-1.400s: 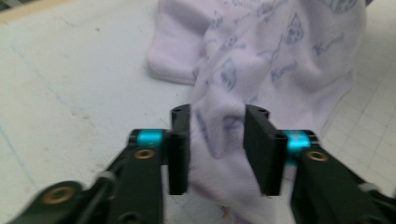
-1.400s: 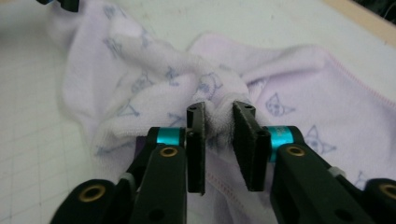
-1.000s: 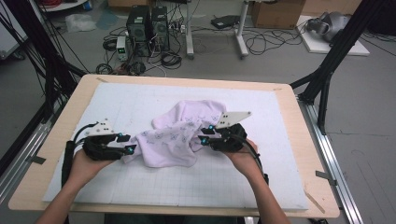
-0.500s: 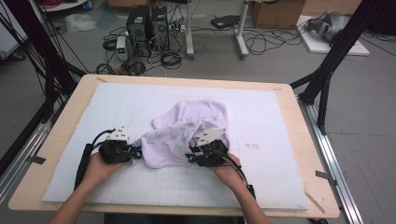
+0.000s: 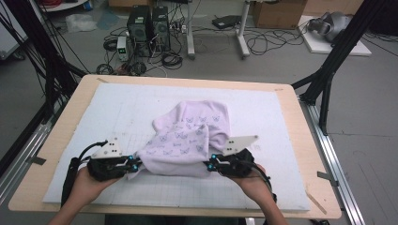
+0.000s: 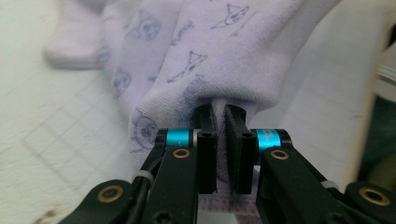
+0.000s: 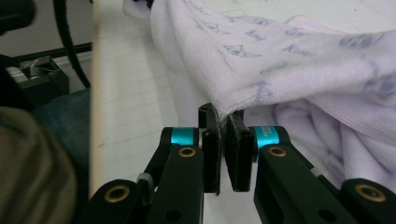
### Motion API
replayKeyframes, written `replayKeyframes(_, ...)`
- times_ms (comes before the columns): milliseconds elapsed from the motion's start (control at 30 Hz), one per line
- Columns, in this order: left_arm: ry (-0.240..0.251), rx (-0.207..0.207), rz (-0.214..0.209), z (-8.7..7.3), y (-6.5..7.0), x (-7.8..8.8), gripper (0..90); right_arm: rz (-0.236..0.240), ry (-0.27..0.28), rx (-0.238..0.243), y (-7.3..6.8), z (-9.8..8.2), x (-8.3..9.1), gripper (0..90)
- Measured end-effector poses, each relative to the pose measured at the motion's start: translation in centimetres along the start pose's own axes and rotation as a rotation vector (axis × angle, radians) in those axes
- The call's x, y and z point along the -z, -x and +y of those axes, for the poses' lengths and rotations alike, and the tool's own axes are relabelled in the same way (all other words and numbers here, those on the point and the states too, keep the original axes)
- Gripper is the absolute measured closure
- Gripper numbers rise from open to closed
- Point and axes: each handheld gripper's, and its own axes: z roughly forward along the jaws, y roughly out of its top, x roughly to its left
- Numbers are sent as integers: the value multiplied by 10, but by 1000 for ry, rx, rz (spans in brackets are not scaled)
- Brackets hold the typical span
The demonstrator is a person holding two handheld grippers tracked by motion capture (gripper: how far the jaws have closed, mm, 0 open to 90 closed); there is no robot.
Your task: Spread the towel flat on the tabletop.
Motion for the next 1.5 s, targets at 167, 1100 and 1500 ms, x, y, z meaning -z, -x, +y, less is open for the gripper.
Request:
replayKeyframes(167,12,-46,8,1,20,13,768,43,3,-18,-25,-7,34,776)
replayKeyframes(1100,-70,-12,-93,-22,2,-37,845,86,-113,-18,0,-46,-36,864)
replayKeyframes(1500,44,-27,-98,-19,31,17,597,148,55,42,-52,-20,24,721)
